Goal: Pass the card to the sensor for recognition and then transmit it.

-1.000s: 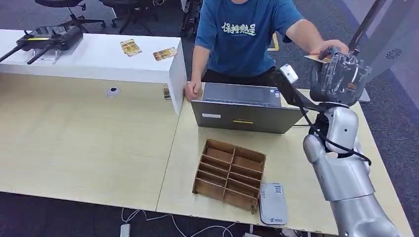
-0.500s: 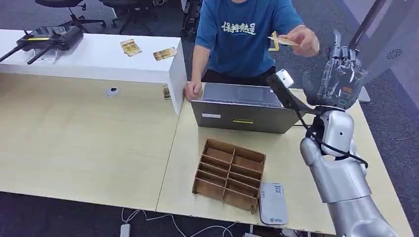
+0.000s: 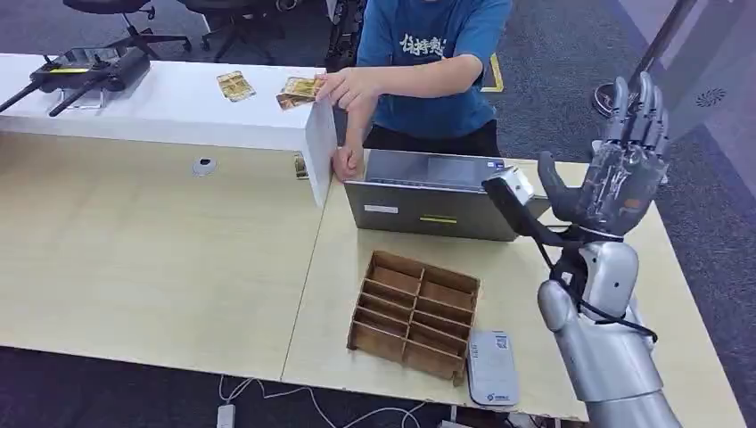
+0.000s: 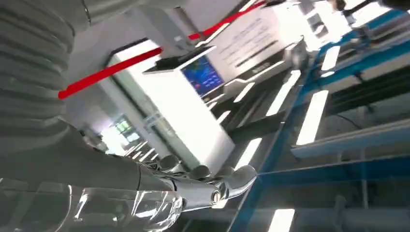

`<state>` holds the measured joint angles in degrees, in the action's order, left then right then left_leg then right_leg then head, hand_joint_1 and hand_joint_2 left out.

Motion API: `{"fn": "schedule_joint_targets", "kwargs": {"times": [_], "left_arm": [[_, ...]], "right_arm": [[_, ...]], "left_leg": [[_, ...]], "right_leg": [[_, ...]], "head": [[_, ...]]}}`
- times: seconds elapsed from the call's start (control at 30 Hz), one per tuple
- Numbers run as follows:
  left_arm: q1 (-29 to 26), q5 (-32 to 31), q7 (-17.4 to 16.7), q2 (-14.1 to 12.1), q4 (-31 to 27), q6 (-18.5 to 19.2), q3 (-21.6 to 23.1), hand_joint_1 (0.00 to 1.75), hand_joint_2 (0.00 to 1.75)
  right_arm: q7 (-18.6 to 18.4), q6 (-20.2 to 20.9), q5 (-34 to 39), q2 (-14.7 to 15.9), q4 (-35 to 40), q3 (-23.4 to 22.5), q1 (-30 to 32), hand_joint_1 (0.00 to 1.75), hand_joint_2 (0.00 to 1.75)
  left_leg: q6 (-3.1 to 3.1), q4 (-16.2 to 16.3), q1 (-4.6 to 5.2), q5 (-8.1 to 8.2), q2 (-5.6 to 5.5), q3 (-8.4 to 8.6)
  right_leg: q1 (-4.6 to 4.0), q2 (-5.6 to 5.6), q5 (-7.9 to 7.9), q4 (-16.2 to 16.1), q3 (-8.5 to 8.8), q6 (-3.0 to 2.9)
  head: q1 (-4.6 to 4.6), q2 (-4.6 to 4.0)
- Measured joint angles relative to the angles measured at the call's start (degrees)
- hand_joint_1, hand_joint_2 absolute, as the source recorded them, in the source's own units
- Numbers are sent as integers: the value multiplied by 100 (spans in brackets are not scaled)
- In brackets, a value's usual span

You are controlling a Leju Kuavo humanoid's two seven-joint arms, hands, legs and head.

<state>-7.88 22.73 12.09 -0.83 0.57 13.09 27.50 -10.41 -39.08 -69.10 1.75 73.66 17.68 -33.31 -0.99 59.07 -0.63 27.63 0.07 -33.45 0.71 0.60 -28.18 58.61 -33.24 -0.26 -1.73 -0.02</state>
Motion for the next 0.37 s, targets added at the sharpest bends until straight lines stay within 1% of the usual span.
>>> {"fn": "schedule_joint_targets", "kwargs": {"times": [0.1, 0.13, 0.17, 0.2, 0.3, 0.37], "left_arm": [[-16, 31, 43, 28, 0, -39, -2, 0, 0], [-22, 48, 50, 43, 0, -61, -4, 0, 0], [-30, 57, 57, 57, 0, -72, -9, 0, 0], [-35, 63, 59, 68, 0, -88, -11, 0, 0], [-40, 114, 61, 90, 0, -103, -42, 0, 0], [-56, 177, 66, 125, 0, -140, -52, 0, 0]], "right_arm": [[1327, -61, 1190, -205, 483, -270, 493, 0, 175], [1698, -65, 1578, -283, 669, -355, 683, 0, 175], [1949, -68, 1878, -350, 820, -411, 870, 0, 175], [2093, -72, 2103, -413, 957, -446, 1025, 0, 175], [2357, -74, 2759, -490, 1292, -498, 1347, 0, 175], [2744, -78, 3088, -597, 1567, -601, 1654, 0, 175]], "left_leg": [[0, 0, 0, 0, -2, 0], [0, 0, 0, 0, -2, 0], [-1, -1, 0, 1, -3, -1], [-2, -1, 0, 1, -3, -2], [-2, -1, 0, 2, -2, -1], [0, -1, 0, 3, -3, -2]], "right_leg": [[0, 1, -1, 1, 0, 0], [-1, 1, -3, 1, 0, 1], [0, 1, -4, 1, 0, 1], [0, 1, -4, 1, -1, 1], [0, 0, -5, -1, -2, 1], [0, 2, -6, -2, 0, 1]], "head": [[-2, 0], [-4, 0], [-2, 0], [-4, 0], [-2, 0], [-2, 0]]}}
